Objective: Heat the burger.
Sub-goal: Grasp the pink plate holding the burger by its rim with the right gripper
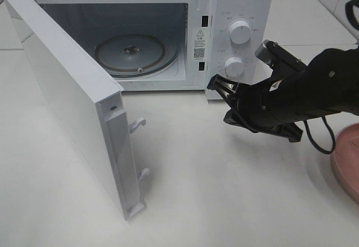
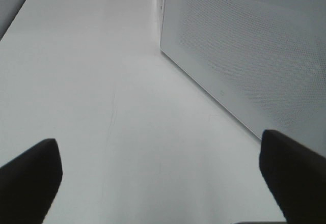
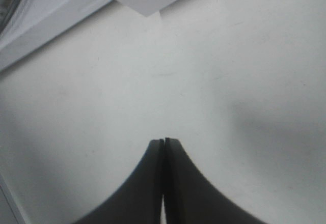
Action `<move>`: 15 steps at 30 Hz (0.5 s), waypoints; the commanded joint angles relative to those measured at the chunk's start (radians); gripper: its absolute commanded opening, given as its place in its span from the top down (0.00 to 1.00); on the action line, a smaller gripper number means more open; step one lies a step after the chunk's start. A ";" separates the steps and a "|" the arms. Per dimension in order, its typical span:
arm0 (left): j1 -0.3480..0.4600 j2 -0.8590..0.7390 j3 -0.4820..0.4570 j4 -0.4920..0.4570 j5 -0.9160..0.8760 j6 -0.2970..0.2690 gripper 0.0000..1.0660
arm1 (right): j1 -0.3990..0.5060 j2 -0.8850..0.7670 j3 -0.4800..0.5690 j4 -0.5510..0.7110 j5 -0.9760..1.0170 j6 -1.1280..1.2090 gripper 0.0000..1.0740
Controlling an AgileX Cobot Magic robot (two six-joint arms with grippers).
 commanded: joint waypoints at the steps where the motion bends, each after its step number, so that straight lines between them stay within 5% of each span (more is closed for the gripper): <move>1: 0.001 -0.016 0.000 -0.008 -0.015 0.002 0.08 | -0.024 -0.038 0.000 -0.043 0.104 -0.108 0.97; 6: 0.001 -0.016 0.000 -0.008 -0.015 0.002 0.08 | -0.040 -0.113 0.000 -0.243 0.283 -0.225 0.96; 15: 0.001 -0.016 0.000 -0.008 -0.015 0.002 0.08 | -0.098 -0.218 0.000 -0.375 0.551 -0.273 0.93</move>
